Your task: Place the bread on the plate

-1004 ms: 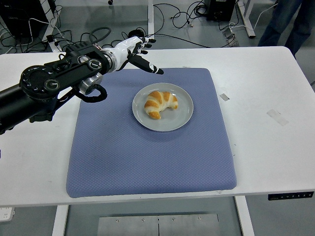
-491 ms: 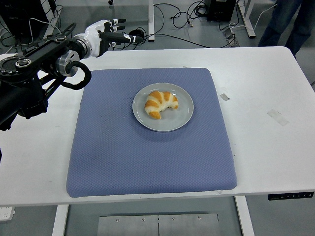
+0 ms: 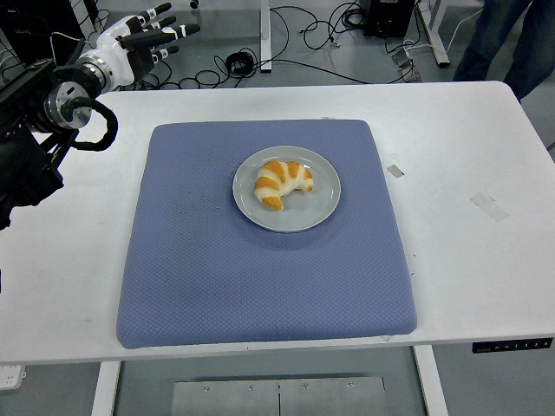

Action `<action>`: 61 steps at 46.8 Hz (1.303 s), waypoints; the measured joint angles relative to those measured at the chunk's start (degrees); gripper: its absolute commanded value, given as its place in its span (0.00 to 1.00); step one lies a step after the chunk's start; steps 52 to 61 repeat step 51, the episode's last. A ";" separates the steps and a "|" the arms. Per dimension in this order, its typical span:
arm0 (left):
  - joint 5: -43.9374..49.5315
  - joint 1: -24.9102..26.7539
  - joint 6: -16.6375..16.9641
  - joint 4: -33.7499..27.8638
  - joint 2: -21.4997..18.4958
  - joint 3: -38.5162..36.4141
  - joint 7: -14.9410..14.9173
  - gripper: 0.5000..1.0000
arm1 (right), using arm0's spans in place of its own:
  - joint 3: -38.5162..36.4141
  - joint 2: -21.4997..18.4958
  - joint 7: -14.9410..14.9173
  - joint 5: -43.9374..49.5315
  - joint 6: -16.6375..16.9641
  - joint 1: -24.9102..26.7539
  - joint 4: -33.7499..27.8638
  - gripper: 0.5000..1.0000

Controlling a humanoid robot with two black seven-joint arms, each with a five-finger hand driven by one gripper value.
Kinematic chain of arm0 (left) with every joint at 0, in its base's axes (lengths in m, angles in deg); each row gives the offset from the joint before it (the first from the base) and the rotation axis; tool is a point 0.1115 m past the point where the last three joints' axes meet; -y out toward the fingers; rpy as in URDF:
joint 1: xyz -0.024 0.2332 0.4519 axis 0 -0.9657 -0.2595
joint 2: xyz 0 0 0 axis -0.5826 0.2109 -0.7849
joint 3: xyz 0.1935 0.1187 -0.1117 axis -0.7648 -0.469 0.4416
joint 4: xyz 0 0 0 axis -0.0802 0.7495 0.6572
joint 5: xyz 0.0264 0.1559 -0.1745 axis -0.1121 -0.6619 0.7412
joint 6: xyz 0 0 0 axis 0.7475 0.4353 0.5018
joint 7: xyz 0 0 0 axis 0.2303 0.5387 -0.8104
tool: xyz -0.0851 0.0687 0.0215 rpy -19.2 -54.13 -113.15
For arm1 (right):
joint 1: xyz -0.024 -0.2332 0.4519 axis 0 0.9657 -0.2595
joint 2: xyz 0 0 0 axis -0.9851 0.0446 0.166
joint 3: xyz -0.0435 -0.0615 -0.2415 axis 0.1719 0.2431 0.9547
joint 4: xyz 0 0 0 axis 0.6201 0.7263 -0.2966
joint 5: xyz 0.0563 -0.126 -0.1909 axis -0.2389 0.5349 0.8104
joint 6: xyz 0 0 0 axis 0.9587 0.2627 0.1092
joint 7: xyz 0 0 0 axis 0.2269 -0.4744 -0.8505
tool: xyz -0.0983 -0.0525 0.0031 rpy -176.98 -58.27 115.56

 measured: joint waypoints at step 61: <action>5.07 -5.77 -4.82 1.49 2.64 4.29 3.17 0.96 | -0.13 0.00 0.01 0.00 0.13 0.16 0.70 1.00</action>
